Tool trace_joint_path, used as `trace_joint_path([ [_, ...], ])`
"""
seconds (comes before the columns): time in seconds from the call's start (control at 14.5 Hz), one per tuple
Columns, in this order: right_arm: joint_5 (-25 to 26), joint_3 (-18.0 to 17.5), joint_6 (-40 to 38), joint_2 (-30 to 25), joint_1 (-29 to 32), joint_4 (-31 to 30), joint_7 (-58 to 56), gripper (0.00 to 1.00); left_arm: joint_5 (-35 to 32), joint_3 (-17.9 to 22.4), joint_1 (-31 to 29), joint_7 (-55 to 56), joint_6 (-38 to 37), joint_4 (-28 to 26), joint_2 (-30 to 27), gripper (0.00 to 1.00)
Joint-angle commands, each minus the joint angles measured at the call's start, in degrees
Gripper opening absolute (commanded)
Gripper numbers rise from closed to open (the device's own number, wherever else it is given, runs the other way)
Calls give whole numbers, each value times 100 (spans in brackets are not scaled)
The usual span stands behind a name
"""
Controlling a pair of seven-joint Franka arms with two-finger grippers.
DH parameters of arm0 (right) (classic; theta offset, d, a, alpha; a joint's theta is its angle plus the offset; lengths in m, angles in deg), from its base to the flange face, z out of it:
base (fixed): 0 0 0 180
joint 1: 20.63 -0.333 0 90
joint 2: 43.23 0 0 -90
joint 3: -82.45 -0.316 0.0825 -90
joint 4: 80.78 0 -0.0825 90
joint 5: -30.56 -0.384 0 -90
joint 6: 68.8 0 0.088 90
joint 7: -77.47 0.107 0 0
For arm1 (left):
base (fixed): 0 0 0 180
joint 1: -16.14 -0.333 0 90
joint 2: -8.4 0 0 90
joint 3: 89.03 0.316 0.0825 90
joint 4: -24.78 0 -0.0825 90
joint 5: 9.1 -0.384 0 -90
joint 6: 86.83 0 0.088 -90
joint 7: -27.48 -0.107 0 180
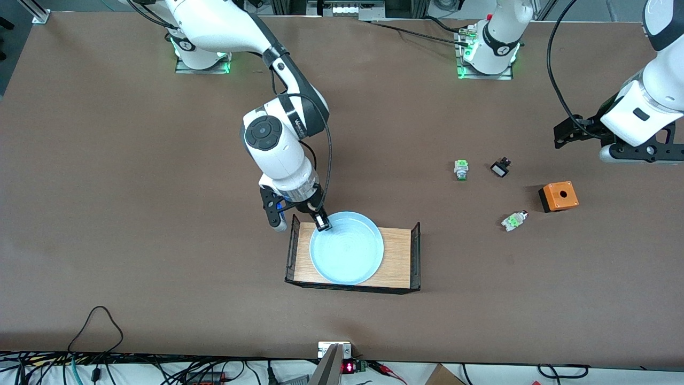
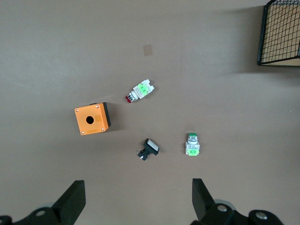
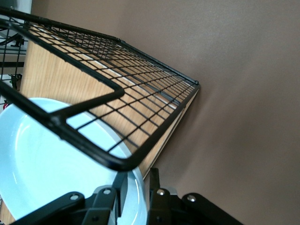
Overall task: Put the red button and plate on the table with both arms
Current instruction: 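Close the right gripper on the blue plate rim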
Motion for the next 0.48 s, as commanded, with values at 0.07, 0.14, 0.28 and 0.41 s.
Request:
trace_joint_path([
  [0.07, -118, -3, -55, 65, -32, 147, 15, 17, 127, -3, 3, 36, -123, 71, -41, 100],
  [0.14, -118, -3, -55, 65, -40, 147, 15, 15, 119, -3, 3, 36, -123, 79, -41, 100],
  [0.28, -118, -11, -55, 65, -49, 147, 15, 12, 127, 6, 3, 36, -123, 79, -41, 100],
  [0.41, -118, -11, -37, 65, -75, 147, 15, 9, 127, 15, -15, 27, -88, 79, -32, 100],
])
